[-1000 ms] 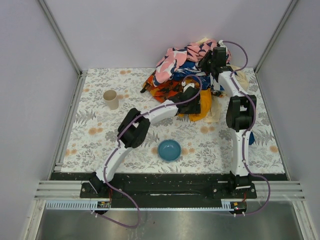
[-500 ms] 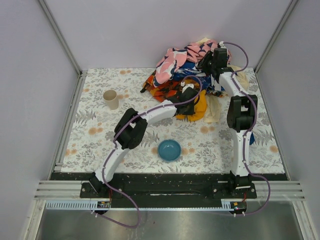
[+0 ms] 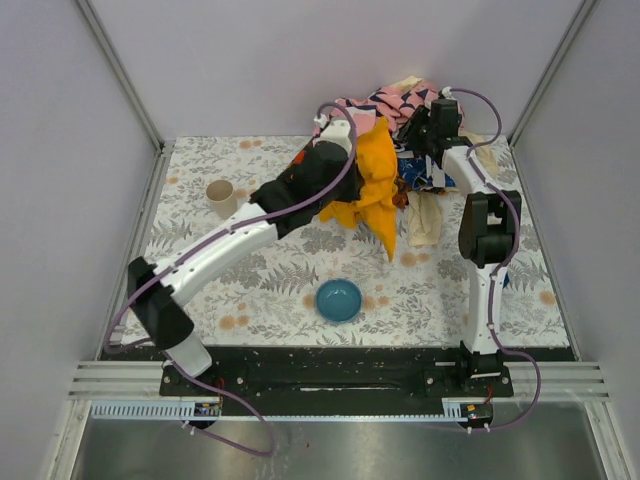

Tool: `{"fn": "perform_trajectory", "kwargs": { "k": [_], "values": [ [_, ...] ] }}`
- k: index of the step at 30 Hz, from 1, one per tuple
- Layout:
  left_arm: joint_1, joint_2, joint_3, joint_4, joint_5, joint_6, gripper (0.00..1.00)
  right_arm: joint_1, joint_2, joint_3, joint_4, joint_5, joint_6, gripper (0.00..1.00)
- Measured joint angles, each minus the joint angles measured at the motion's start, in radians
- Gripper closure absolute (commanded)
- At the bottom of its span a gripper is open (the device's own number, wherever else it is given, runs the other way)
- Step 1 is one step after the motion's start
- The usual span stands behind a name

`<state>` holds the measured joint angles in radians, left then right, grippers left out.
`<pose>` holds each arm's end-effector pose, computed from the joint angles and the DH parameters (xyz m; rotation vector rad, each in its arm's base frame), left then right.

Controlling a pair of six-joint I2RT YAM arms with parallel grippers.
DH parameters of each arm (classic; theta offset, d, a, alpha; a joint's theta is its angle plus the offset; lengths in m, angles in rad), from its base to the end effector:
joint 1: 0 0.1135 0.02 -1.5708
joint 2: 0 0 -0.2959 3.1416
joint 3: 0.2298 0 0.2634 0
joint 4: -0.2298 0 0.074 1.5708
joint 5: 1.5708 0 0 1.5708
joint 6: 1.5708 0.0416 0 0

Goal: Pick out a specific cloth from the pile

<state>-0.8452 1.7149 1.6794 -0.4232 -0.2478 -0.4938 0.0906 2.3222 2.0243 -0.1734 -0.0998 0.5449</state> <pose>0.2886 -0.3100 0.4066 0.2031 2.0562 -0.5933 0.5848 0.0573 0.2594 0.4055 2.0364 0.4958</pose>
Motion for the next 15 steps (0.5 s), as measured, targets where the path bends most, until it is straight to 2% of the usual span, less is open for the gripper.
{"fn": "perform_trajectory", "kwargs": {
  "k": [4,8,9,10,15],
  "values": [
    [-0.004,-0.158,-0.040,0.005,-0.091,0.045,1.00,-0.003,-0.037,-0.040,-0.019,0.000,-0.001,0.37],
    [-0.002,-0.269,-0.095,-0.030,-0.231,0.062,1.00,-0.011,-0.095,-0.108,-0.048,0.002,-0.007,0.08],
    [0.000,-0.292,-0.119,-0.040,-0.259,0.061,1.00,-0.012,-0.112,-0.124,-0.058,0.003,-0.009,0.03],
    [0.002,-0.315,-0.149,-0.053,-0.283,0.060,1.00,-0.013,-0.135,-0.149,-0.066,0.004,-0.017,0.01],
    [0.026,-0.463,-0.391,-0.125,-0.365,0.000,1.00,-0.015,-0.266,-0.257,-0.144,0.034,-0.067,0.01]
  ]
}}
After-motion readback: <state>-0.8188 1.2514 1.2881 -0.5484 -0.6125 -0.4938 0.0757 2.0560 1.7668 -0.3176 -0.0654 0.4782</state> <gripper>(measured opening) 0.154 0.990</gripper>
